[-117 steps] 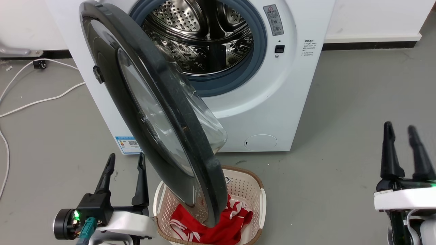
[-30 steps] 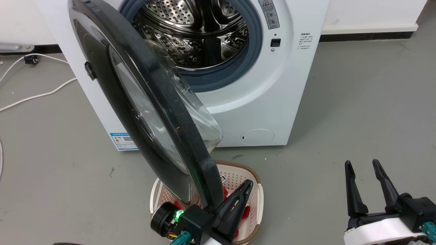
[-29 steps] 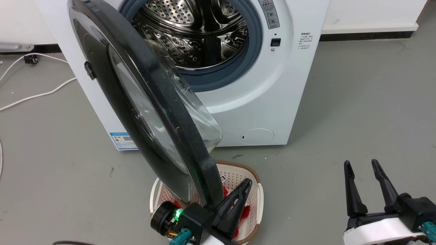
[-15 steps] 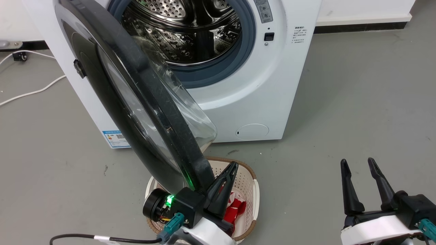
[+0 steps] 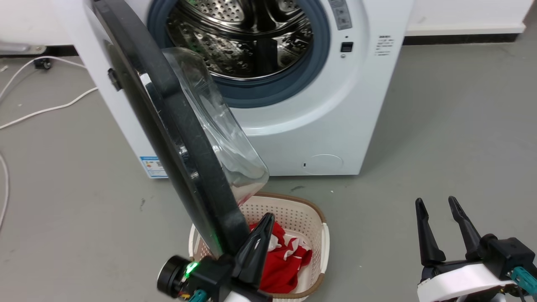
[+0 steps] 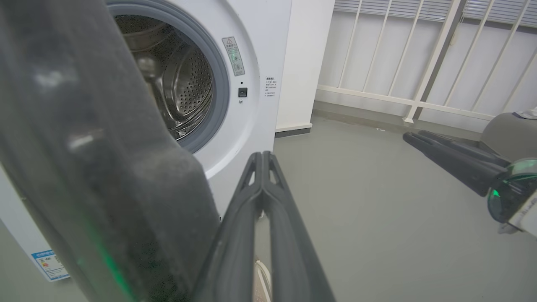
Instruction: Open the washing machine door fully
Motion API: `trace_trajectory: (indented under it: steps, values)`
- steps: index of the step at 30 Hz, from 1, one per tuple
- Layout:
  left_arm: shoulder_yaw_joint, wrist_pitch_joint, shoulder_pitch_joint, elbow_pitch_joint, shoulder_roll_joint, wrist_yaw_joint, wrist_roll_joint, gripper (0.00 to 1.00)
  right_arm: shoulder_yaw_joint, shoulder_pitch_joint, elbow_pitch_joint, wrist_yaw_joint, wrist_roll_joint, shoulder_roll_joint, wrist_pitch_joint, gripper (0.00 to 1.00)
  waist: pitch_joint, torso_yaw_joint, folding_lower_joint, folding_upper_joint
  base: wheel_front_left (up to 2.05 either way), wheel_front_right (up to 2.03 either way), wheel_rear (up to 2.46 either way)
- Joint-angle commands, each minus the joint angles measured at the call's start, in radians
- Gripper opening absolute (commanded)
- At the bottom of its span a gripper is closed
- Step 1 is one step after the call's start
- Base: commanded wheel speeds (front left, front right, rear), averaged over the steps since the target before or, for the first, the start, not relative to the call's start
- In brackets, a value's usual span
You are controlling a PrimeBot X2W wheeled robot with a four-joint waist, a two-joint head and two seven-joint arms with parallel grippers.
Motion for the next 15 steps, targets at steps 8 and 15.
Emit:
trace_trajectory:
  steps: [8,15]
  values:
    - [0.027,-0.021,0.139,-0.115,0.035,0.070,0.007,0.00,-0.015,0.004,-0.028,0.000,-0.014,0.002,0.039,1.00,0.012,0.128,0.0000,0.0000,0.00,0.00,0.00]
    - [0.057,-0.038,0.192,-0.153,0.047,0.112,0.006,0.00,-0.034,0.006,-0.068,-0.001,-0.041,0.002,0.070,1.00,0.037,0.262,0.0000,0.0000,0.00,0.00,0.00]
